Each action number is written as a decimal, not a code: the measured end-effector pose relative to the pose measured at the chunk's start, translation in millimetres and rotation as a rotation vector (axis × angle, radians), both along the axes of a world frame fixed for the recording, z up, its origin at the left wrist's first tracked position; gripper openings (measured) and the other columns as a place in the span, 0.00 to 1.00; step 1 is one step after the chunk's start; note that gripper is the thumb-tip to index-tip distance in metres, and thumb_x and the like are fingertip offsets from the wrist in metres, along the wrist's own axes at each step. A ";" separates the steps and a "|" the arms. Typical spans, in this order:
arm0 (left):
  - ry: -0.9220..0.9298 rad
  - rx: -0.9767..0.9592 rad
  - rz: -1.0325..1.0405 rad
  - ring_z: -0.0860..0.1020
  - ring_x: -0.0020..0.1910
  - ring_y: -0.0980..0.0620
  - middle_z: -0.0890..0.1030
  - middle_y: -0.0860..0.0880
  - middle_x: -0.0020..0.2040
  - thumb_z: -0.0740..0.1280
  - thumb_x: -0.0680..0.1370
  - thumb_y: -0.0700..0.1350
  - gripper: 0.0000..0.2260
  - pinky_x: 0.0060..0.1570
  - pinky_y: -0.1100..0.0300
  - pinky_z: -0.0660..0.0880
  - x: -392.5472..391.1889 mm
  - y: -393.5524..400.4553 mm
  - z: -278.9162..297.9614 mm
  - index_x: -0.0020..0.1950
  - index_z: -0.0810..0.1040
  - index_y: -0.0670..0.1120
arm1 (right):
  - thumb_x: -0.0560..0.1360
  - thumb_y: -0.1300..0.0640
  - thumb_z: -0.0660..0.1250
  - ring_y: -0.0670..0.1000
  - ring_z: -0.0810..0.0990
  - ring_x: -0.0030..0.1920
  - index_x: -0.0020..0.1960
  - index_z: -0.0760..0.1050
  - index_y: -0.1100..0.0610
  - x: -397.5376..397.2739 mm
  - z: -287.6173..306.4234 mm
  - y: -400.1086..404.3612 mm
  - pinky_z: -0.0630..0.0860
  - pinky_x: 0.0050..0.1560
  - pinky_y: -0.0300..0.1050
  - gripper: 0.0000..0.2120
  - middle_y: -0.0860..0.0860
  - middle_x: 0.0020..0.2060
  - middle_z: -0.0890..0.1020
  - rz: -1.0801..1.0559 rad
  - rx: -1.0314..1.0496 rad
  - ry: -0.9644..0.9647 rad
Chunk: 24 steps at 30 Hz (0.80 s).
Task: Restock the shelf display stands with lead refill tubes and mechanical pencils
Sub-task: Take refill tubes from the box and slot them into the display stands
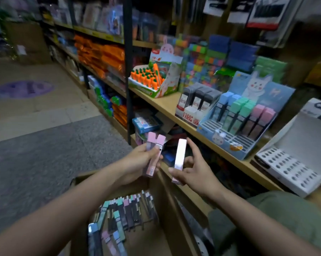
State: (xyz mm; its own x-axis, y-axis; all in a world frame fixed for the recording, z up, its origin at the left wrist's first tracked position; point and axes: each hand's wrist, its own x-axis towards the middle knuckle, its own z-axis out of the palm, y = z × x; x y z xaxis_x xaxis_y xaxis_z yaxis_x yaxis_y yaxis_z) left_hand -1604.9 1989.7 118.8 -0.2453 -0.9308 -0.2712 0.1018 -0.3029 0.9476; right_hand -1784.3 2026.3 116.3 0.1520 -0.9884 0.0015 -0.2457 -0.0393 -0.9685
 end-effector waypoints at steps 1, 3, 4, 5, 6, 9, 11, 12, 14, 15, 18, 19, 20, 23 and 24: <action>0.034 -0.009 -0.025 0.72 0.31 0.53 0.74 0.46 0.39 0.60 0.82 0.49 0.08 0.33 0.59 0.68 -6.4 0.0 5.6 0.54 0.73 0.44 | 0.70 0.64 0.76 0.54 0.85 0.35 0.75 0.48 0.36 -5.1 10.8 2.7 0.78 0.31 0.40 0.50 0.57 0.43 0.79 -0.003 -0.009 0.009; 0.091 -0.030 -0.077 0.68 0.30 0.55 0.72 0.48 0.38 0.61 0.82 0.51 0.10 0.32 0.62 0.63 -19.3 0.2 17.1 0.54 0.71 0.45 | 0.70 0.64 0.76 0.58 0.85 0.35 0.72 0.52 0.34 -15.4 29.8 6.8 0.77 0.29 0.42 0.46 0.58 0.45 0.80 -0.021 -0.028 0.001; 0.110 -0.046 -0.098 0.67 0.29 0.56 0.71 0.49 0.37 0.61 0.81 0.52 0.10 0.31 0.63 0.62 -25.2 -0.1 22.4 0.54 0.70 0.45 | 0.70 0.65 0.75 0.58 0.85 0.35 0.69 0.54 0.35 -20.3 38.0 8.0 0.77 0.29 0.42 0.44 0.58 0.45 0.80 -0.034 -0.039 -0.013; 0.140 -0.059 -0.113 0.66 0.28 0.56 0.71 0.49 0.37 0.61 0.81 0.52 0.11 0.29 0.65 0.61 -31.2 0.2 28.2 0.55 0.69 0.45 | 0.71 0.65 0.75 0.58 0.85 0.34 0.67 0.55 0.35 -25.3 44.8 9.1 0.78 0.29 0.42 0.41 0.59 0.45 0.80 -0.052 -0.052 -0.023; 0.180 -0.063 -0.124 0.65 0.27 0.57 0.71 0.49 0.37 0.61 0.82 0.52 0.10 0.26 0.66 0.62 -36.8 0.0 32.9 0.56 0.68 0.46 | 0.72 0.65 0.74 0.57 0.85 0.33 0.66 0.55 0.37 -30.3 50.6 9.7 0.79 0.30 0.43 0.38 0.58 0.43 0.81 -0.077 -0.071 -0.025; 0.252 -0.050 -0.155 0.63 0.26 0.58 0.71 0.49 0.36 0.61 0.82 0.51 0.11 0.22 0.68 0.61 -51.6 0.6 45.8 0.57 0.68 0.45 | 0.75 0.63 0.71 0.57 0.85 0.35 0.66 0.58 0.44 -43.8 64.8 8.7 0.82 0.33 0.48 0.30 0.54 0.37 0.83 -0.166 -0.135 -0.018; 0.253 -0.028 -0.169 0.62 0.25 0.57 0.70 0.49 0.36 0.59 0.83 0.51 0.10 0.22 0.68 0.59 -58.6 0.3 51.2 0.58 0.69 0.45 | 0.76 0.62 0.69 0.54 0.85 0.34 0.65 0.59 0.47 -53.3 74.5 5.8 0.81 0.33 0.46 0.26 0.53 0.35 0.83 -0.233 -0.178 -0.001; 0.251 -0.007 -0.173 0.62 0.25 0.57 0.70 0.49 0.35 0.58 0.83 0.50 0.09 0.23 0.68 0.58 -61.3 -0.5 53.1 0.57 0.69 0.46 | 0.76 0.62 0.69 0.53 0.84 0.33 0.63 0.60 0.47 -58.9 80.1 3.9 0.81 0.33 0.46 0.24 0.53 0.36 0.83 -0.264 -0.206 0.020; 0.257 0.041 -0.181 0.62 0.25 0.57 0.69 0.49 0.34 0.57 0.83 0.49 0.08 0.25 0.66 0.56 -65.4 -2.5 55.9 0.54 0.70 0.46 | 0.77 0.63 0.68 0.52 0.84 0.33 0.58 0.61 0.45 -74.3 93.8 -1.2 0.81 0.36 0.50 0.20 0.51 0.34 0.82 -0.307 -0.265 0.061; 0.273 0.057 -0.182 0.62 0.25 0.57 0.70 0.49 0.34 0.57 0.83 0.49 0.07 0.25 0.66 0.57 -67.0 -3.9 56.6 0.53 0.70 0.46 | 0.77 0.64 0.68 0.53 0.84 0.33 0.55 0.62 0.44 -84.1 101.5 -3.6 0.82 0.37 0.53 0.20 0.50 0.33 0.82 -0.332 -0.297 0.092; 0.311 0.048 -0.158 0.66 0.27 0.56 0.71 0.49 0.36 0.57 0.83 0.46 0.05 0.25 0.66 0.62 -70.6 -11.7 54.1 0.53 0.70 0.46 | 0.75 0.61 0.70 0.53 0.85 0.37 0.52 0.62 0.42 -116.1 124.1 -8.5 0.83 0.39 0.54 0.20 0.54 0.39 0.82 -0.459 -0.430 0.282; 0.312 0.035 -0.147 0.67 0.28 0.56 0.73 0.48 0.37 0.59 0.83 0.45 0.05 0.25 0.66 0.63 -71.3 -14.7 52.5 0.54 0.71 0.46 | 0.75 0.60 0.71 0.51 0.85 0.37 0.52 0.63 0.42 -125.2 129.6 -9.9 0.83 0.37 0.50 0.19 0.53 0.40 0.82 -0.500 -0.482 0.343; 0.313 0.028 -0.141 0.69 0.29 0.55 0.74 0.48 0.39 0.60 0.82 0.45 0.04 0.26 0.66 0.65 -71.7 -17.4 50.4 0.54 0.72 0.46 | 0.75 0.58 0.71 0.46 0.84 0.36 0.52 0.63 0.43 -132.3 133.0 -11.7 0.82 0.34 0.43 0.19 0.51 0.40 0.82 -0.535 -0.529 0.400; 0.375 0.082 -0.156 0.71 0.30 0.56 0.75 0.49 0.39 0.65 0.80 0.45 0.02 0.26 0.67 0.67 -73.5 -22.7 43.5 0.51 0.74 0.47 | 0.75 0.58 0.72 0.35 0.80 0.36 0.54 0.64 0.49 -141.7 131.8 -19.3 0.73 0.31 0.27 0.17 0.45 0.38 0.79 -0.597 -0.603 0.552; 0.395 0.102 -0.161 0.71 0.30 0.56 0.75 0.49 0.38 0.65 0.80 0.45 0.02 0.26 0.67 0.68 -75.0 -23.4 41.1 0.51 0.75 0.48 | 0.75 0.58 0.72 0.33 0.79 0.37 0.54 0.65 0.50 -142.9 128.5 -22.0 0.72 0.31 0.26 0.17 0.44 0.38 0.78 -0.602 -0.607 0.585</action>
State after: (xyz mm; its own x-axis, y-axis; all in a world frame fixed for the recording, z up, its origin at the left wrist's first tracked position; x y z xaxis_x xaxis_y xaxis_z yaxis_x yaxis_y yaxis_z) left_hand -1679.9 1966.3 159.9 -0.4882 -0.8456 -0.2159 0.3945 -0.4346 0.8096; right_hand -1927.2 2004.3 244.9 -0.2300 -0.7584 0.6099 -0.8122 -0.1957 -0.5496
